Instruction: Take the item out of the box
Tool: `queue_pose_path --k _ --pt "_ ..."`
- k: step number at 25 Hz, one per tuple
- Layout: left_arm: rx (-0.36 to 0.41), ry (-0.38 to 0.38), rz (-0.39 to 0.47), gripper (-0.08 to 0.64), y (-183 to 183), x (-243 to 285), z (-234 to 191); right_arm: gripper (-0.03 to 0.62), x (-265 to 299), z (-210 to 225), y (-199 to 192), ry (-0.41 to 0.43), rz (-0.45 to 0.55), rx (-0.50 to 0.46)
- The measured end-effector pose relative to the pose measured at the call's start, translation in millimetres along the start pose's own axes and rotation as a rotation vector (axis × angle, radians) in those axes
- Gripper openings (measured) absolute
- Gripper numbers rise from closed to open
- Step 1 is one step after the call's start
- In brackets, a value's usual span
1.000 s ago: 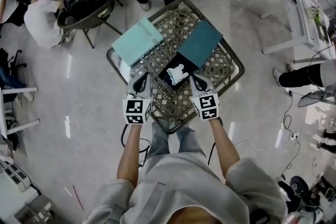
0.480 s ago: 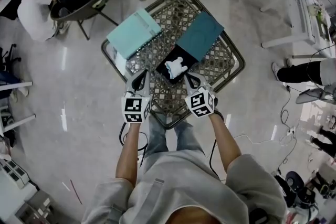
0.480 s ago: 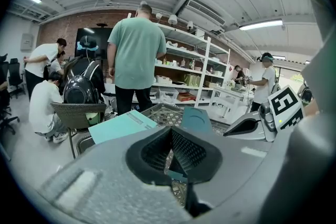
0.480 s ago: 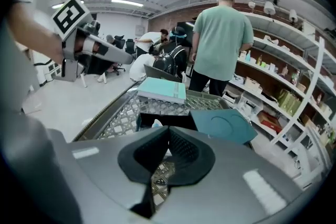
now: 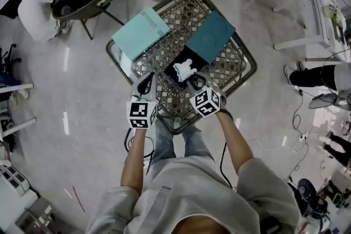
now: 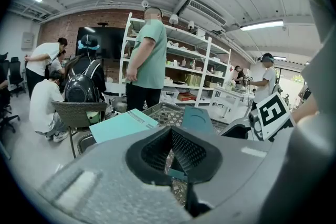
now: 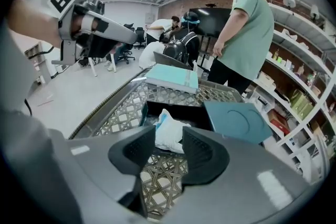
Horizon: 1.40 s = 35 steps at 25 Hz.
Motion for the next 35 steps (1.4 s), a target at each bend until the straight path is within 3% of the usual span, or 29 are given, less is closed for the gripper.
queue_pose_path --k 7,12,22,35 --pt "-0.002 0.007 -0.006 0.003 -2.3 -3.0 -6.5 0.314 16.5 1.6 -2.2 0.026 -0.028 0.091" --pt "-0.002 0.006 -0.006 0.003 -1.3 -3.1 -9.8 0.365 30.2 4.2 -1.8 0.060 -0.050 0.182" --pt "-0.004 0.003 -0.025 0.003 -7.9 -2.9 -12.3 0.379 60.3 9.3 -1.2 0.081 -0.147 0.275" --pt "-0.022 0.018 -0.032 0.004 -15.0 -3.5 -23.7 0.379 95.6 8.5 2.4 0.102 -0.246 0.269"
Point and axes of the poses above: the fingertips, and each gripper's own axes: x forward along the fingers, z to its right, y out of its top, the point moved 7 cm from there along -x, backward along the fingers, and after that the axes turned 14 degrees about -x, right-handed, at the moved point
